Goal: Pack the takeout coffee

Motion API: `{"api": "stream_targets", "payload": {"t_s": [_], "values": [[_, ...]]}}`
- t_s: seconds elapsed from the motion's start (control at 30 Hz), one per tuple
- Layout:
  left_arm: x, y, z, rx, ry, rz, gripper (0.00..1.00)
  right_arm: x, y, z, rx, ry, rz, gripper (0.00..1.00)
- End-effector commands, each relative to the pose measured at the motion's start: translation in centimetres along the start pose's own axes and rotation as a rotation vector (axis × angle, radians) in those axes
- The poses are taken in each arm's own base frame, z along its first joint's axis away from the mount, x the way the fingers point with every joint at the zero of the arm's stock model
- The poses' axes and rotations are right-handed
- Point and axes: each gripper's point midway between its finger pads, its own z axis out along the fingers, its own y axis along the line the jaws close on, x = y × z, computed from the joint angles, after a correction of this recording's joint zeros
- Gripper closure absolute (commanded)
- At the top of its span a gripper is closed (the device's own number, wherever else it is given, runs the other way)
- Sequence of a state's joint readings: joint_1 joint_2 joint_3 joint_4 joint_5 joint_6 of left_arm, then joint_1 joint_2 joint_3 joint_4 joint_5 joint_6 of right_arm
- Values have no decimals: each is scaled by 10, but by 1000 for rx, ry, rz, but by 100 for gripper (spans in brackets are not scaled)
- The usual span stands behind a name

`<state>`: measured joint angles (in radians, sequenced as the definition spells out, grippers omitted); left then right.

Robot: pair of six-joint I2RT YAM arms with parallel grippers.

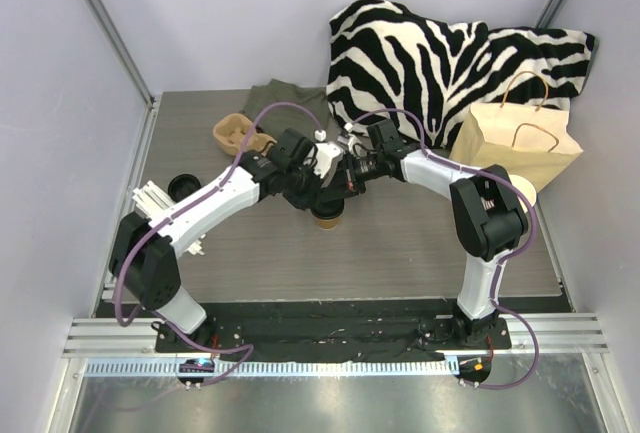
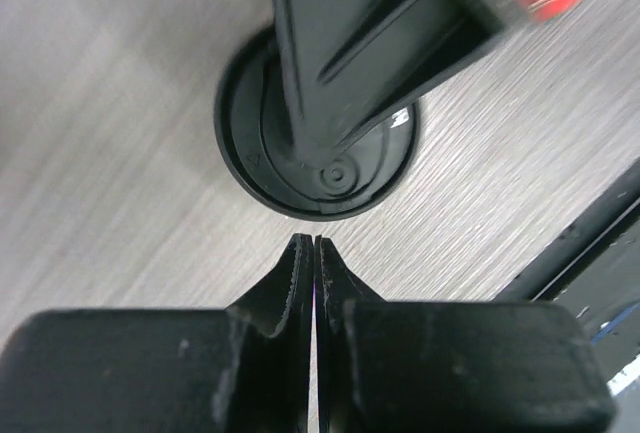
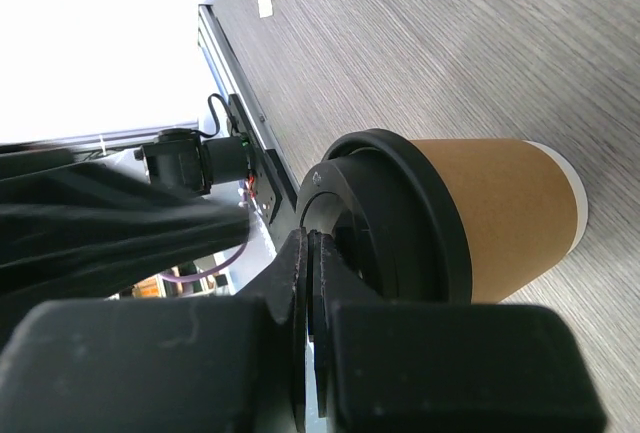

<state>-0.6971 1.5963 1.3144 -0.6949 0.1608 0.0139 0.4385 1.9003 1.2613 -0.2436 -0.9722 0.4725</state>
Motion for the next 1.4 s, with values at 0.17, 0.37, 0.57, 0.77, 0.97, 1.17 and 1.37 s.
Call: {"api": "stream_targets", "payload": {"t_s": [0.17,0.37,0.57,0.77,0.97,1.17,1.37], "values": [[-51,-33,-40,17,-174,120,95,16,-27,2,104,7,17,99],[-48,-40,-15,28,-146,138,95,19,-29,3,104,11,25,99],[-18,-32,28,11,-58,112,96,22,-33,4,106,15,31,99],[17,-27,43,11,44,125,98,31,-41,6,107,32,52,99],[-1,-33,18,25,-11,138,97,25,-36,7,96,21,40,99],[-47,-32,-28,10,-122,149,95,23,-31,5,90,15,32,99],[-51,-26,-32,-3,-135,144,95,21,-28,5,79,15,29,99]]}}
